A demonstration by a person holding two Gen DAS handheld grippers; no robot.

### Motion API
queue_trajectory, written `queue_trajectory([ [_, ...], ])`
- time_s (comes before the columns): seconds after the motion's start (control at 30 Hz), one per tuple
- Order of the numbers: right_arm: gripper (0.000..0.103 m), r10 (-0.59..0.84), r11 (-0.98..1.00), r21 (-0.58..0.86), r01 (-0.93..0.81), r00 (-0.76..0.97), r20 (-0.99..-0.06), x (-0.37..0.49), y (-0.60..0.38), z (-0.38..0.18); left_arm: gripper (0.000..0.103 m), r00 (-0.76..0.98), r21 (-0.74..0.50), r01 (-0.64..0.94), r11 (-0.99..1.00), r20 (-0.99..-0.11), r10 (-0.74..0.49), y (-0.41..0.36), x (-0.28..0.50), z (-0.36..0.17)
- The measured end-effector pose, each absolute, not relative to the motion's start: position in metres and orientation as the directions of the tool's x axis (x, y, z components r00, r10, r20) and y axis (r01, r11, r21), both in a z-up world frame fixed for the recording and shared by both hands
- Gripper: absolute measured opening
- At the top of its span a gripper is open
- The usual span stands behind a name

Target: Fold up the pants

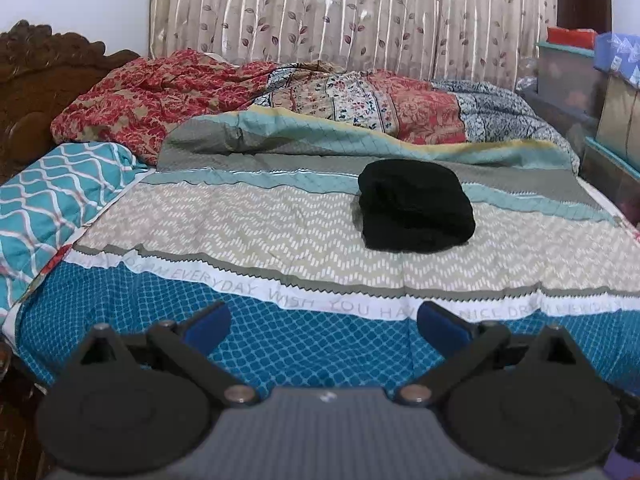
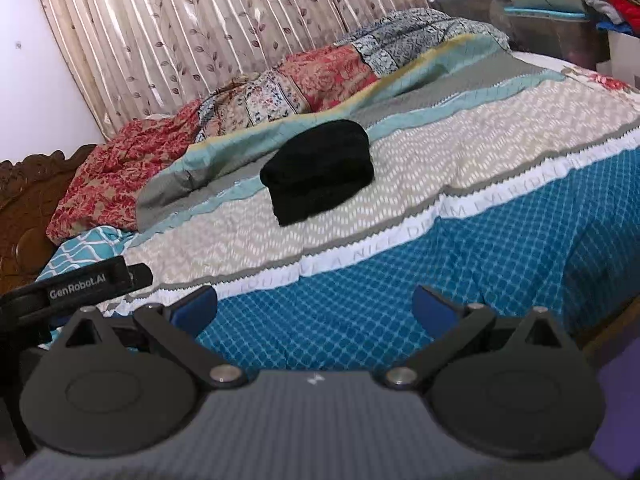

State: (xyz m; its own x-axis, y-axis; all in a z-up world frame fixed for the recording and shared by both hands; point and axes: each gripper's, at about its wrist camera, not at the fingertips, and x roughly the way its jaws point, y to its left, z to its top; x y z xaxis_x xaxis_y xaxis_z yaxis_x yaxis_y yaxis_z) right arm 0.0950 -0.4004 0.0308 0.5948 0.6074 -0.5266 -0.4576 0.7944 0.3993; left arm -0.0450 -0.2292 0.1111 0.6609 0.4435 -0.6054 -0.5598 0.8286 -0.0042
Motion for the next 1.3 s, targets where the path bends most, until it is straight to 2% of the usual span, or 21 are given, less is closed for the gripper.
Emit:
queue_trajectory([
  [0.3,0.103,0.597,0.802,0.395,-0.448,0.59,-0.544,0.091,-0.401,0.024,0.103,0.619,0.097,-0.528,0.844,-0.637,0.46,-0.256,-0.054,0.085],
  [0.43,0.103,0.575,0.818,0.401,-0.412,0.599,-0.557,0.09,-0.406,0.02,0.103,0.584,0.125,-0.492,0.862,-0.687,0.433,-0.263,-0.052,0.071],
  [0.63,0.103,0.564,0.825,0.393,-0.405,0.589,-0.578,0.089,-0.405,0.016,0.103,0.578,0.151,-0.5,0.853,-0.674,0.459,-0.265,-0.054,0.072],
  [1.03,0.103,0.576,0.817,0.38,-0.434,0.581,-0.575,0.084,-0.398,0.019,0.103,0.54,0.112,-0.57,0.814,-0.696,0.474,-0.251,-0.069,0.076],
  [1.3,0.103,0.581,0.813,0.383,-0.439,0.571,-0.58,0.085,-0.396,0.017,0.103,0.531,0.113,-0.556,0.823,-0.714,0.457,-0.248,-0.067,0.073],
])
